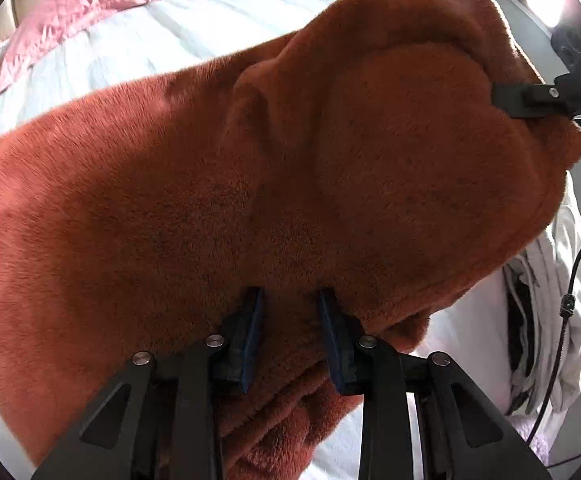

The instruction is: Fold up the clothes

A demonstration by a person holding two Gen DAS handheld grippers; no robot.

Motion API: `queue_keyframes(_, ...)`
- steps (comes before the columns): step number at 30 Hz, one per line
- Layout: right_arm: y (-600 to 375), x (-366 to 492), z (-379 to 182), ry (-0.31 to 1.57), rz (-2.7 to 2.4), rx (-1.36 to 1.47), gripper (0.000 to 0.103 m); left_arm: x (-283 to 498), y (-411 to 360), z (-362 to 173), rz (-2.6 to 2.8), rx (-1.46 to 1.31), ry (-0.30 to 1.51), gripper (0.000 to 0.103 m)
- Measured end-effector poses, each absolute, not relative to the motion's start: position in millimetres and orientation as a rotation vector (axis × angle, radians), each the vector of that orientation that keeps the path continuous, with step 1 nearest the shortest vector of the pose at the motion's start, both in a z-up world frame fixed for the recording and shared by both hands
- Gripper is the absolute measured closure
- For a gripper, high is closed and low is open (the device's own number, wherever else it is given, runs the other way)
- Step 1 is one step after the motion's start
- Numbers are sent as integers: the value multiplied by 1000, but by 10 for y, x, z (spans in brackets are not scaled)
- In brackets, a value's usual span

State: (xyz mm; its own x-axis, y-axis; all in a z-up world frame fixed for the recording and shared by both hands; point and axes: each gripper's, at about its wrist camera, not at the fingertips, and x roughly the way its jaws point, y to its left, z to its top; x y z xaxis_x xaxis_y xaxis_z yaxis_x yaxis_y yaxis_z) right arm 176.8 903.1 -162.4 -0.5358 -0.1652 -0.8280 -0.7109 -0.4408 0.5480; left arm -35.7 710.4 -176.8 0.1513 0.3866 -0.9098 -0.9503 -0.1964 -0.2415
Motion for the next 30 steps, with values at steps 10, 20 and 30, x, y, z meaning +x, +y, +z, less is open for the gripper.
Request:
queue_keyframes(10, 8607, 1390, -1090, 1209, 2091, -1265, 66, -821, 6064, -1096, 1647, -1087, 706, 72)
queue_keyframes(20, 7711, 278, -992, 900, 2112, -1427, 66, -1276, 5093, -1086, 1808, -1195, 655, 72)
queue_keyframes(30, 7234, -438, -1374, 827, 2047, -1492, 57, -1382, 4995, -1290, 1775, -1279, 487, 72)
